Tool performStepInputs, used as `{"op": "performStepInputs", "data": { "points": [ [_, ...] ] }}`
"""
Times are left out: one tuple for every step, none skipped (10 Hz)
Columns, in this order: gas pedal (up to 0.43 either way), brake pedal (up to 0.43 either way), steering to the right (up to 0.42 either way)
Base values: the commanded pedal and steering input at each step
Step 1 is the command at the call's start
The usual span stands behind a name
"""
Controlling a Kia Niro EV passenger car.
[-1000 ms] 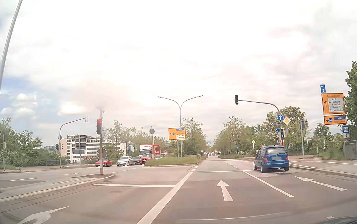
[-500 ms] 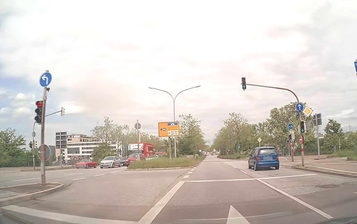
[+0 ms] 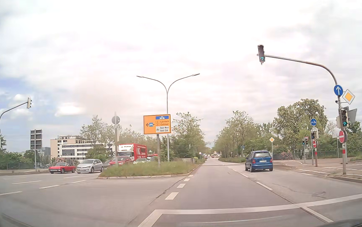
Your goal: Follow the waypoints while adhering to traffic rules and regulations
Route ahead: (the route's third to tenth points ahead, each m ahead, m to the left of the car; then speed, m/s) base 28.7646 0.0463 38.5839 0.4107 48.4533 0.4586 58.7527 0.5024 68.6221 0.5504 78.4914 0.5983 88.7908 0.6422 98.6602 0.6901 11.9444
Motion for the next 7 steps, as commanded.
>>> {"op": "performStepInputs", "data": {
  "points": [
    [0.169,0.000,0.014],
    [0.169,0.000,0.015],
    [0.157,0.000,0.015],
    [0.150,0.000,0.009],
    [0.150,0.000,0.001],
    [0.150,0.000,-0.003],
    [0.150,0.000,-0.004]
  ]
}}
